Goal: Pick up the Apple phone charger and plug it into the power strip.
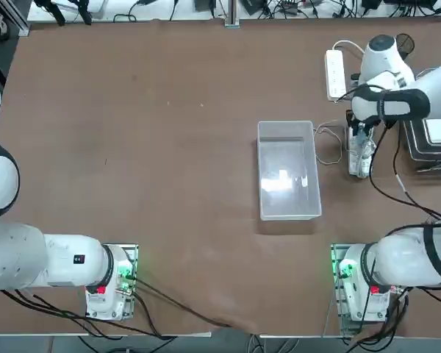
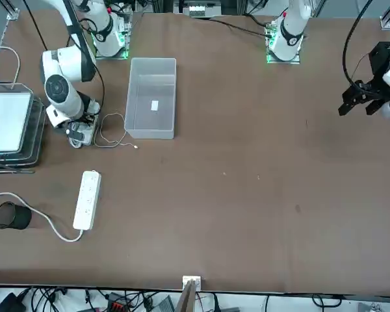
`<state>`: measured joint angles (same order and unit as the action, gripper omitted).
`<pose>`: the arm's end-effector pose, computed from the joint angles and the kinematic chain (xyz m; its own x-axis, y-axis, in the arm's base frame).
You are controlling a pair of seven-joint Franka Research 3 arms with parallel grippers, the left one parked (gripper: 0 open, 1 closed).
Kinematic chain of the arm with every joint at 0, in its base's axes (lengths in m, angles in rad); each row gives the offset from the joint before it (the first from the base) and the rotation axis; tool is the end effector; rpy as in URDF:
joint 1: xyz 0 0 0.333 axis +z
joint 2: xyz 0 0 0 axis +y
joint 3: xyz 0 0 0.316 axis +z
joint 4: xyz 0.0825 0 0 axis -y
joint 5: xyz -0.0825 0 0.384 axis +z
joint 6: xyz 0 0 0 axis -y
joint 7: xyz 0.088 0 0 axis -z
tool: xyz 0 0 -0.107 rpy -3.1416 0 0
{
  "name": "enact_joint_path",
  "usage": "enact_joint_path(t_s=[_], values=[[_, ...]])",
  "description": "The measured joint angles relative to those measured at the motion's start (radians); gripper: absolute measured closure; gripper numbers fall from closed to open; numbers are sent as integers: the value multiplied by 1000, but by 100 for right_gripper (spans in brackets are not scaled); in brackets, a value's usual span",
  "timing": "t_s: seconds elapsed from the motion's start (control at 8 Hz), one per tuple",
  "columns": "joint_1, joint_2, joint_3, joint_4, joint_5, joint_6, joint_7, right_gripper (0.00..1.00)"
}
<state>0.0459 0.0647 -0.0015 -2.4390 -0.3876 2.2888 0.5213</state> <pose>0.4621 0.0119 0.2613 0.9744 -0.2024 -0.0980 -0.1624 -0.9348 0.3160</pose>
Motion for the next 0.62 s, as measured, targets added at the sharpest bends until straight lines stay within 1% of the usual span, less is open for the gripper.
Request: enact_joint_path(t_s=[0.12, 0.25, 0.5, 0.62], values=[[2, -13, 1, 23, 0, -31, -9, 63], [12, -21, 1, 76, 21, -80, -31, 63], [34, -11, 4, 216, 157, -136, -129, 63], [34, 10, 3, 278, 203, -146, -169, 63]])
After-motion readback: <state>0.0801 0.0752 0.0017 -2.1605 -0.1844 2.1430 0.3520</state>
